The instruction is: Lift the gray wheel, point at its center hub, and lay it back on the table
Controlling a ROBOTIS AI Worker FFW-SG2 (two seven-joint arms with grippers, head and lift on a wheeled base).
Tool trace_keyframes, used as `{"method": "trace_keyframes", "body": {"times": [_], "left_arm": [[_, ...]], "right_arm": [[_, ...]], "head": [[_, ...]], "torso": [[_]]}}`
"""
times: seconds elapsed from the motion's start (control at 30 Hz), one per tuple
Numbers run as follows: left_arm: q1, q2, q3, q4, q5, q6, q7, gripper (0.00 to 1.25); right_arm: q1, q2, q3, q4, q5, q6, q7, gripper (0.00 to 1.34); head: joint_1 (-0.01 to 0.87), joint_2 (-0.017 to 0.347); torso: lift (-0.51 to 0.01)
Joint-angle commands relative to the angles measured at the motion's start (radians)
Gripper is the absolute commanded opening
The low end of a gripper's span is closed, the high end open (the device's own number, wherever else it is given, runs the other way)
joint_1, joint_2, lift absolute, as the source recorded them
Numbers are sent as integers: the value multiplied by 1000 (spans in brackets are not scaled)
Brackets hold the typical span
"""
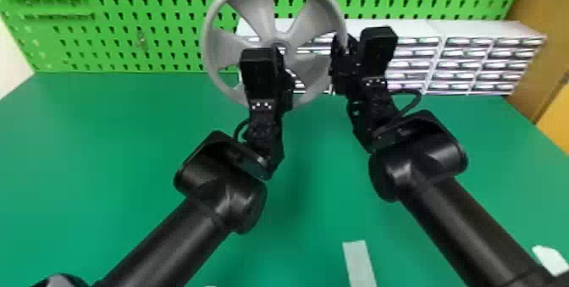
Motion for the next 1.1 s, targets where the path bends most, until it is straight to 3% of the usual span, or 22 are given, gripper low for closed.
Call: {"method": "trace_keyframes", "body": {"times": [0.0, 0.73, 1.07], "left_arm": [[0, 0, 0, 0, 0, 0, 1, 51], [5, -1, 2, -1, -6, -5, 1, 51], [48, 0, 5, -77, -43, -2, 8, 54]], "right_arm": [[-1, 0, 0, 0, 0, 0, 0, 100], [-4, 2, -3, 0, -5, 5, 0, 100], [-7, 3, -12, 1, -2, 14, 0, 101]], "head": [[692, 48], [692, 48], [692, 48]], "torso": [[-96], [-96], [-96]]}}
